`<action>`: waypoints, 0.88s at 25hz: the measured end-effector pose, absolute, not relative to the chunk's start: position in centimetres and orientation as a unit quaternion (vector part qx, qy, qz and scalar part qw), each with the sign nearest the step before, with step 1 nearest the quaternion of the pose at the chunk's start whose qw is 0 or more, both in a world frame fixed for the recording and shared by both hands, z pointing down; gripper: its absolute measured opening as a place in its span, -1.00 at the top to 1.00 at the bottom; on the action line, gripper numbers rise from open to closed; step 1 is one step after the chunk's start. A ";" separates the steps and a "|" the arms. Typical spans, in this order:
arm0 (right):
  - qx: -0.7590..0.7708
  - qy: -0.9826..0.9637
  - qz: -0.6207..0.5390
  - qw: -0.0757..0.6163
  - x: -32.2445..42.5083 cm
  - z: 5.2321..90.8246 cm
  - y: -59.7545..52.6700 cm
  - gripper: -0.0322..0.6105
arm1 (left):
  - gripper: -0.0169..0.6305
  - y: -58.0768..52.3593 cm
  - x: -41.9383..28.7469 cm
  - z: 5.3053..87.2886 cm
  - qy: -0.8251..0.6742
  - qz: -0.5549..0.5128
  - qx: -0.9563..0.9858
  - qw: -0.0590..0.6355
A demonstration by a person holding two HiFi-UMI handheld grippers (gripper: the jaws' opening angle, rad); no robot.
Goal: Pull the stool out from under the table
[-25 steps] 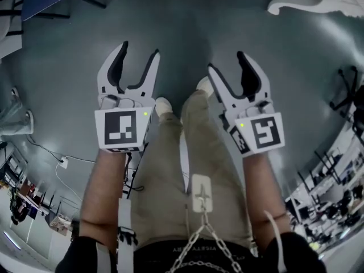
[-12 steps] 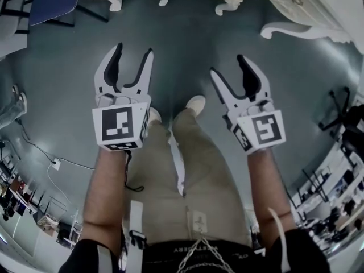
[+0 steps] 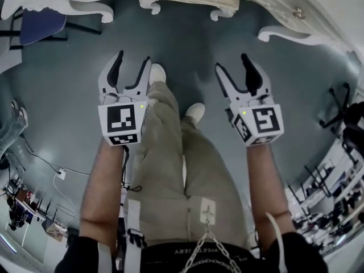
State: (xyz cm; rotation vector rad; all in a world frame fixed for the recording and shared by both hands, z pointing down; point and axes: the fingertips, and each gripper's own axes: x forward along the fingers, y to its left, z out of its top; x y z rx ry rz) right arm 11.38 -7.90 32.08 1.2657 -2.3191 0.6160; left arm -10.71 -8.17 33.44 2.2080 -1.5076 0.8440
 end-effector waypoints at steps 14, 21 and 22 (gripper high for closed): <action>0.479 -0.802 0.253 0.251 11.5 41.3 -16.6 0.07 | 0.19 -16.5 -11.9 42.4 -0.471 0.361 0.785 0.179; 0.482 -0.783 0.245 0.308 13.2 47.1 -20.4 0.05 | 0.19 -21.1 -13.3 48.7 -0.485 0.377 0.765 0.192; 0.484 -0.778 0.246 0.316 13.6 48.0 -20.9 0.05 | 0.19 -21.7 -13.5 49.5 -0.489 0.379 0.762 0.191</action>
